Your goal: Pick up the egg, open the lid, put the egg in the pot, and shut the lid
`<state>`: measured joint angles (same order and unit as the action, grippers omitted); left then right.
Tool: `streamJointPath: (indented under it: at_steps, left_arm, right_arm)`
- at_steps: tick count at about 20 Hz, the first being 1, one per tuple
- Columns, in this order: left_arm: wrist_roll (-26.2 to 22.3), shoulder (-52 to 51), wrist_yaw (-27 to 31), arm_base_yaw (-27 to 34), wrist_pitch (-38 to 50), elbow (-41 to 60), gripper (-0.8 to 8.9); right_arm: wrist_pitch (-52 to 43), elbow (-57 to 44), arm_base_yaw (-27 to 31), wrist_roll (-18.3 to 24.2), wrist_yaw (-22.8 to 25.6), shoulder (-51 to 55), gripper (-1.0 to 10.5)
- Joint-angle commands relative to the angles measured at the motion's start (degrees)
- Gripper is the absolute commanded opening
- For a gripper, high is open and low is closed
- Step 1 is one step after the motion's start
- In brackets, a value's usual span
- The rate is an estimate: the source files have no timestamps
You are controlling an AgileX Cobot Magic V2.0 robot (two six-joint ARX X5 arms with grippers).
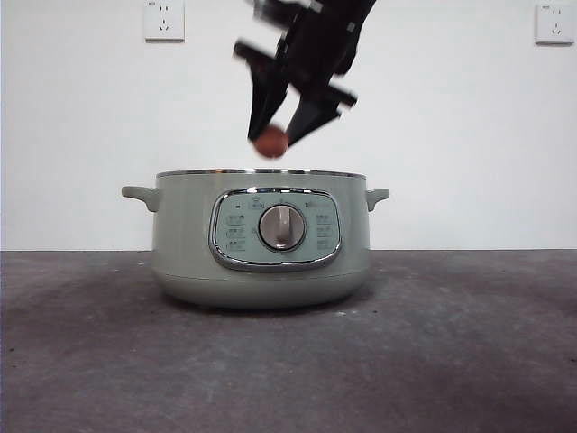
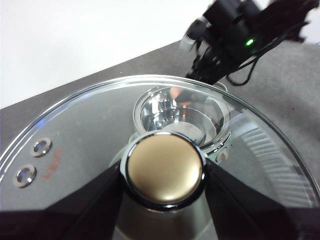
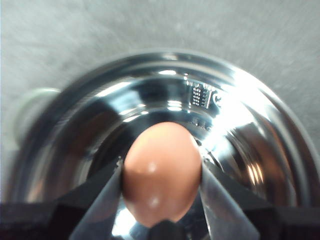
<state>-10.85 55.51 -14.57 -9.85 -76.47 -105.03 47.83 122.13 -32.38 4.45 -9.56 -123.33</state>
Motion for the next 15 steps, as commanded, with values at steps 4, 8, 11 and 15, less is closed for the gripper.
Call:
streamJointPath:
  at_steps: [4,8,11,15]
  left_arm:
    - [0.37,-0.63,-0.66,0.15,1.01,-0.37,-0.07]
    - [0.37,-0.63,-0.85,0.15,1.03,-0.37,-0.07]
    - [0.37,-0.63,-0.85,0.15,1.01,-0.37,-0.07]
    - [0.37,-0.63,-0.85,0.15,1.01,-0.37,-0.07]
  right_arm:
    - [0.22,1.44,-1.09,3.32,2.62,-7.1,-0.1]
    - [0.66,1.44,-1.73,3.54,3.65,-9.4,-0.1]
    - [2.19,1.42,-1.84,4.61,4.66,-10.69,-0.1]
    - [4.13,1.36,-1.81,4.81,5.11,-11.02,-0.1]
